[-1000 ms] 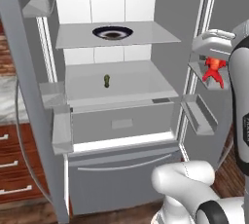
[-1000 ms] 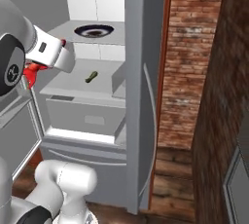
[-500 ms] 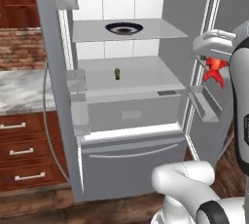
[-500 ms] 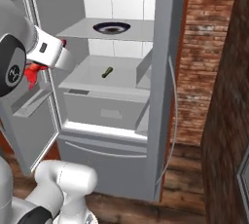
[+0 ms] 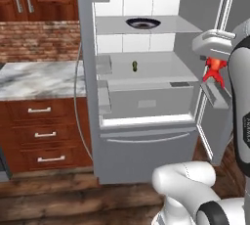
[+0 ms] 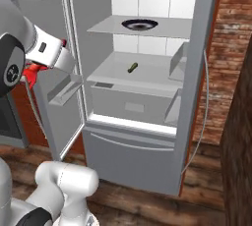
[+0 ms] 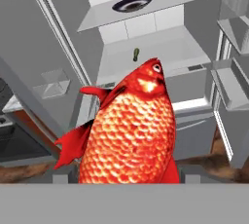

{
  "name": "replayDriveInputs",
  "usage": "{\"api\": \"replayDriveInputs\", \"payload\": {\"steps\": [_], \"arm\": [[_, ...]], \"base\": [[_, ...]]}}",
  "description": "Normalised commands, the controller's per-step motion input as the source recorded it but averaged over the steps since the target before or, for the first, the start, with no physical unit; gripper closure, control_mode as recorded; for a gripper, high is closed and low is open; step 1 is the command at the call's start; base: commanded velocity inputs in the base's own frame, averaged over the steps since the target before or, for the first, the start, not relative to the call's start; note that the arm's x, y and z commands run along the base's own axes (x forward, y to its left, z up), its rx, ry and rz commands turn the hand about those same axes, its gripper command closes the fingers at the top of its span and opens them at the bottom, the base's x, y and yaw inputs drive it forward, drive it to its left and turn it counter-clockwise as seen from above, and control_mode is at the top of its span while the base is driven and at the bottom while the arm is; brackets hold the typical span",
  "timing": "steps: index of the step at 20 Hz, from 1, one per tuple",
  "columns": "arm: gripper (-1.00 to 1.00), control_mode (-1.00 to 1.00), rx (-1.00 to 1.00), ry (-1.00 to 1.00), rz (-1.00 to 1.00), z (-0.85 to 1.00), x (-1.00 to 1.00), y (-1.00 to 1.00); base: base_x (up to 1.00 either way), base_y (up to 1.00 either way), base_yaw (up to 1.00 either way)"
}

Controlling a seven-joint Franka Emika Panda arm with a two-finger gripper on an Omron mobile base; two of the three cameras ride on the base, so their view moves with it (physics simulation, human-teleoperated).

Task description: Transport the fish from the fridge to the microwave and turn on the microwave.

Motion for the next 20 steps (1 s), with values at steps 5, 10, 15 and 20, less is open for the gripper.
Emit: {"api": "replayDriveInputs", "payload": {"steps": [5,10,15,20], "arm": [[1.00,1.00,0.00,0.00,0.00,0.00,0.00,0.00],[1.00,1.00,0.00,0.00,0.00,0.00,0.00,0.00],[1.00,1.00,0.00,0.00,0.00,0.00,0.00,0.00],[1.00,1.00,0.00,0.00,0.00,0.00,0.00,0.00]], "base": [[-0.50,0.36,0.16],[-0.49,0.40,0.18],[-0.41,0.42,0.20],[-0.29,0.41,0.23]]}}
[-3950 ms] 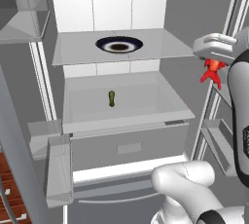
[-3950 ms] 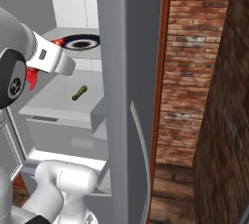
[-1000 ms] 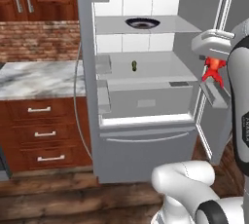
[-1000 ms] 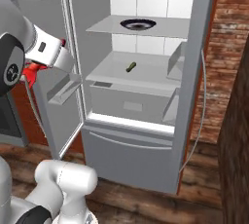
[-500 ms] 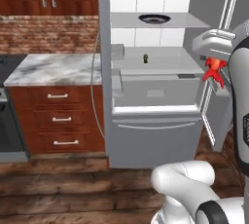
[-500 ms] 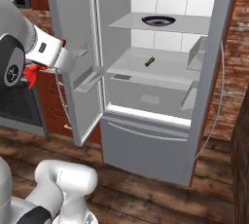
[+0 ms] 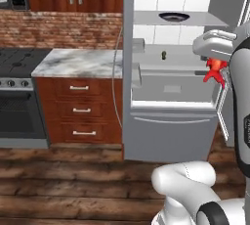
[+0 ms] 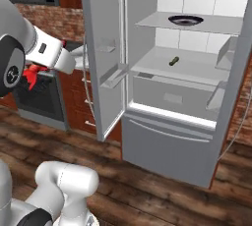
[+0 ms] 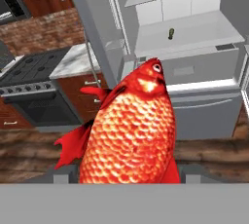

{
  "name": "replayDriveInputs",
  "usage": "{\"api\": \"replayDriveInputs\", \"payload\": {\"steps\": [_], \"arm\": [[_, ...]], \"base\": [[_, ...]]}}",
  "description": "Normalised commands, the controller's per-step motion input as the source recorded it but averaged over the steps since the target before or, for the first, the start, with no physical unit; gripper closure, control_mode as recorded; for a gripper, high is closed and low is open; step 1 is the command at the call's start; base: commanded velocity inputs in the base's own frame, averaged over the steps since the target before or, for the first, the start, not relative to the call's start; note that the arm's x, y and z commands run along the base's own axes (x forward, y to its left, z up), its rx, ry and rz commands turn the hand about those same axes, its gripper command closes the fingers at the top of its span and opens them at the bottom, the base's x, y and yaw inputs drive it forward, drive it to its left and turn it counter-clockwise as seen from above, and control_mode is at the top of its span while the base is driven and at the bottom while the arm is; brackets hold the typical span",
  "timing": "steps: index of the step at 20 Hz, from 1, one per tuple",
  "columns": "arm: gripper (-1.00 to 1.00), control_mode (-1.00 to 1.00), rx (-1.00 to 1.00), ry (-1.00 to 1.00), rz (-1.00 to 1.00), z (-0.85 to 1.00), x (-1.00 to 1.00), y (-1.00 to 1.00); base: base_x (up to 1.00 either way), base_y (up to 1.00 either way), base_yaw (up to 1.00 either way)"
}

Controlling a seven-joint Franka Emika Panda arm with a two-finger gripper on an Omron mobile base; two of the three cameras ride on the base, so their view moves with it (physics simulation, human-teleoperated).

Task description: Transport the fish from the fridge to the microwave and turn on the microwave.

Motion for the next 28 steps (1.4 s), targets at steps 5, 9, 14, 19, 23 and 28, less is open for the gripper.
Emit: {"api": "replayDriveInputs", "payload": {"steps": [5,9,14,19,23,28], "arm": [[1.00,1.00,0.00,0.00,0.00,0.00,0.00,0.00],[1.00,1.00,0.00,0.00,0.00,0.00,0.00,0.00],[1.00,1.00,0.00,0.00,0.00,0.00,0.00,0.00],[1.00,1.00,0.00,0.00,0.00,0.00,0.00,0.00],[1.00,1.00,0.00,0.00,0.00,0.00,0.00,0.00],[1.00,1.00,0.00,0.00,0.00,0.00,0.00,0.00]], "base": [[-0.16,0.44,0.26],[0.00,0.43,0.29],[-0.03,0.44,0.29],[-0.05,0.40,0.31],[0.00,0.48,0.33],[0.00,0.49,0.33]]}}
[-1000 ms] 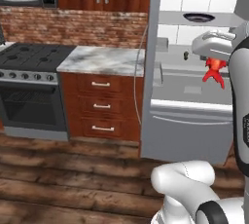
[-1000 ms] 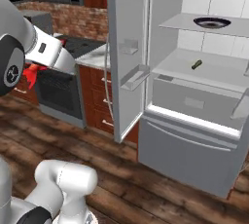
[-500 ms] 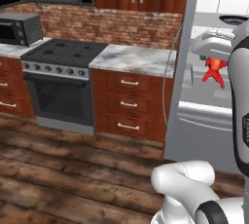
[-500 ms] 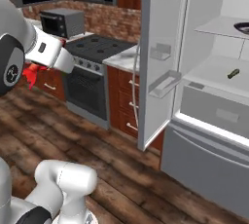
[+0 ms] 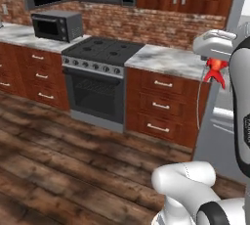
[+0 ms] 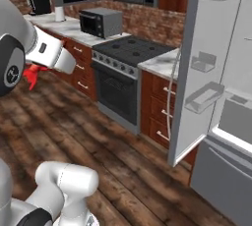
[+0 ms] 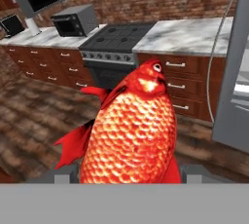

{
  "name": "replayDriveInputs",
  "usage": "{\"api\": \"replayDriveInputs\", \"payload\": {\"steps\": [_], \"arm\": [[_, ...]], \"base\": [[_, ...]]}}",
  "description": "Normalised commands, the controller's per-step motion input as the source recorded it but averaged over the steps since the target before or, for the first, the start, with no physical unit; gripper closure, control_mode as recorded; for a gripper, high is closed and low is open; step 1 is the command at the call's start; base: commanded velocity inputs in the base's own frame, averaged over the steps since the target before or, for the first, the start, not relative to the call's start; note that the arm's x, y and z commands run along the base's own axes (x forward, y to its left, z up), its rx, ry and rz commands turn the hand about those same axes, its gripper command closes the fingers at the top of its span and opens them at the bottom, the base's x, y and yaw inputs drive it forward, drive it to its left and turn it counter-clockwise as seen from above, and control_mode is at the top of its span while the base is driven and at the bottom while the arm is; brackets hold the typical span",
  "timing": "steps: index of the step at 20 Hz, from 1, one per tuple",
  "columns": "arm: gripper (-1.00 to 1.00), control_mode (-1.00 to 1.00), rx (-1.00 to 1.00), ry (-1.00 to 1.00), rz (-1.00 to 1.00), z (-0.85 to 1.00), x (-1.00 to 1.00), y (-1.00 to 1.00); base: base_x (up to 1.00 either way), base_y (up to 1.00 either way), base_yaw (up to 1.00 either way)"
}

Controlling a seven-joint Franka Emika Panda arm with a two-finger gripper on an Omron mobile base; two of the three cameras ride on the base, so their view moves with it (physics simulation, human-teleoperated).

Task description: Transport the fish from the fridge to the microwave and turn on the microwave.

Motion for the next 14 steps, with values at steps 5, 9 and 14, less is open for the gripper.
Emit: {"api": "replayDriveInputs", "payload": {"steps": [5,9,14], "arm": [[1.00,1.00,0.00,0.00,0.00,0.00,0.00,0.00],[1.00,1.00,0.00,0.00,0.00,0.00,0.00,0.00],[1.00,1.00,0.00,0.00,0.00,0.00,0.00,0.00]], "base": [[0.00,0.26,0.32],[0.00,0.29,0.30],[0.11,0.39,0.28]]}}
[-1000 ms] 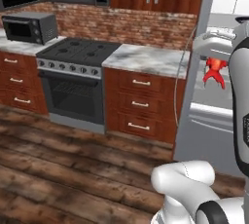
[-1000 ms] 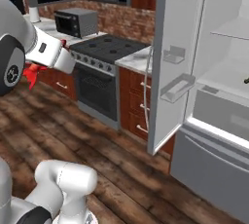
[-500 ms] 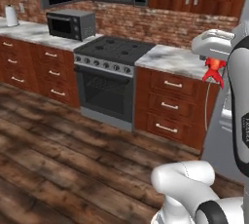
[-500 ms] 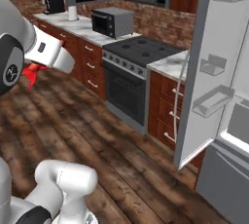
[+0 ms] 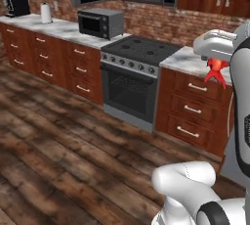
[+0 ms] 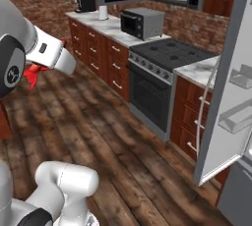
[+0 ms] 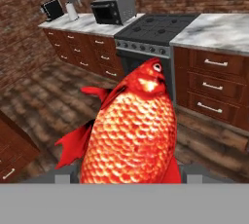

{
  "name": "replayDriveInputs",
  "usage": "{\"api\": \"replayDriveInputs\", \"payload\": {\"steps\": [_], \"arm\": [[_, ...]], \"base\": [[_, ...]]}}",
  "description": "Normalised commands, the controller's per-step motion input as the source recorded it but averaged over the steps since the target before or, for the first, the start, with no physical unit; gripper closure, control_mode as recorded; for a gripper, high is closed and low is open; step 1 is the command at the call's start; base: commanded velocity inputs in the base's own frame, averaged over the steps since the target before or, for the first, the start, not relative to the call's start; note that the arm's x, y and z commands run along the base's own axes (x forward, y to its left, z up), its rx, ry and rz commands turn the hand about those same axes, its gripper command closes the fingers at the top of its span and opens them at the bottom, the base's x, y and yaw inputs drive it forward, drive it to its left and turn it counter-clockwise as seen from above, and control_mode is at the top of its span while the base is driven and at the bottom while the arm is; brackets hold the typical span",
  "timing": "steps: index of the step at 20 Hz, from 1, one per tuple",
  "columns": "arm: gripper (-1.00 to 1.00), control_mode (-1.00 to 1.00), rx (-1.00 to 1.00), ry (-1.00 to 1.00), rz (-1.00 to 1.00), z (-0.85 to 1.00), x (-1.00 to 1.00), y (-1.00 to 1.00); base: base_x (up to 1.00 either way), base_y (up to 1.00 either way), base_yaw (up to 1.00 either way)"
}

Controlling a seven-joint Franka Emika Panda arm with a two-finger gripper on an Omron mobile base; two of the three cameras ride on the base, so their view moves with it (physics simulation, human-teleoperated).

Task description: Transport the fish from the fridge to the microwave and turn on the microwave.

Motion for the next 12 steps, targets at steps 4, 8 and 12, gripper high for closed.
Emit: {"api": "replayDriveInputs", "payload": {"steps": [4,8,12], "arm": [[1.00,1.00,0.00,0.00,0.00,0.00,0.00,0.00],[1.00,1.00,0.00,0.00,0.00,0.00,0.00,0.00],[1.00,1.00,0.00,0.00,0.00,0.00,0.00,0.00]], "base": [[0.11,0.42,0.25],[0.00,0.38,0.24],[0.00,0.29,0.23]]}}
